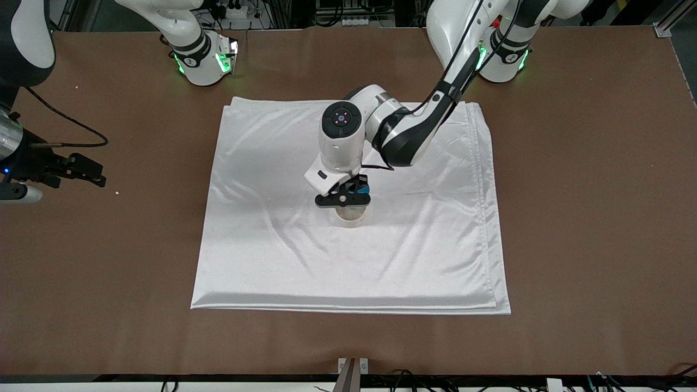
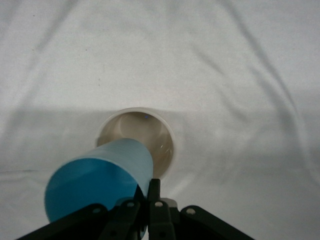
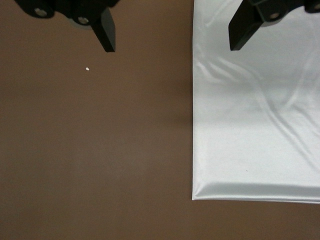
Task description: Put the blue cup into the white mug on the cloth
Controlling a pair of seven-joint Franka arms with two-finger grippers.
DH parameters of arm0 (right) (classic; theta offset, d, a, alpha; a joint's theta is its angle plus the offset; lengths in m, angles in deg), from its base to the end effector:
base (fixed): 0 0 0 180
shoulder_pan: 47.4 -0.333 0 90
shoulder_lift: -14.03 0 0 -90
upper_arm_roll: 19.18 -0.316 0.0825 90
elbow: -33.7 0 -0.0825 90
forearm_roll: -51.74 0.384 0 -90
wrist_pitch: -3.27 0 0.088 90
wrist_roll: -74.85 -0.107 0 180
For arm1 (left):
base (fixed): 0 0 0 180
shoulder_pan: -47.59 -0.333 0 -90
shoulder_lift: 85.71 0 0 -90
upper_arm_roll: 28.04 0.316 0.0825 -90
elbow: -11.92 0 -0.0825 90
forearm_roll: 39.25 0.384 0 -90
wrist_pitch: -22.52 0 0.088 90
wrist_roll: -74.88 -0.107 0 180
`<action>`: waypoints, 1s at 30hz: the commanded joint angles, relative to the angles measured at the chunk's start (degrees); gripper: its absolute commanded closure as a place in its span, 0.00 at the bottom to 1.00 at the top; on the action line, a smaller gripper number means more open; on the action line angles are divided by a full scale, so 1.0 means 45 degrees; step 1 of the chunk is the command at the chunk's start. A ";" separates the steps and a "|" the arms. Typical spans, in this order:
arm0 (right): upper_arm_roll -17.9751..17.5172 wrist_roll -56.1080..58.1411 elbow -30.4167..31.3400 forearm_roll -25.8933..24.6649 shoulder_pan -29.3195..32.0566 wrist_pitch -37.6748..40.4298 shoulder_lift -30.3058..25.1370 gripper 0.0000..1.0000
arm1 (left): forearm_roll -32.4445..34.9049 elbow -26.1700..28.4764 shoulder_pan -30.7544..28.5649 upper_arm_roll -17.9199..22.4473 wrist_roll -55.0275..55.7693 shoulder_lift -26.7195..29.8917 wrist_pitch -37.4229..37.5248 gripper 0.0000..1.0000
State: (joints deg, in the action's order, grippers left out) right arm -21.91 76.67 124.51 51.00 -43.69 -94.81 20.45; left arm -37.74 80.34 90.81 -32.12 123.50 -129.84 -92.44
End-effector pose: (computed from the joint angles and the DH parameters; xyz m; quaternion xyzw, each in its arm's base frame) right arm 0.5981 -0.0129 0.5657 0.9999 0.0080 0.0074 0.0039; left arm 0.5261 -0.5457 0.3290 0.9995 0.0168 0.0054 0.0246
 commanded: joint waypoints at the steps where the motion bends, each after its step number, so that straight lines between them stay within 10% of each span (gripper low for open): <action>1: -0.0214 0.0161 0.0154 -0.0305 0.0133 -0.0061 -0.0275 0.00 | 0.0113 0.0010 0.0043 0.0046 0.0034 0.0001 0.0137 1.00; 30: -0.0332 0.0103 0.0172 -0.0032 0.0114 0.0076 -0.1837 0.00 | -0.0415 0.0128 0.0004 0.0163 -0.0611 -0.0564 -0.0117 1.00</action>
State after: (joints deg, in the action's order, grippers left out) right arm -22.71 76.69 123.67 50.61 -43.74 -94.81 13.99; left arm -38.86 81.54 90.86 -31.99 122.33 -131.87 -92.46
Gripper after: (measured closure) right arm 0.000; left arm 0.965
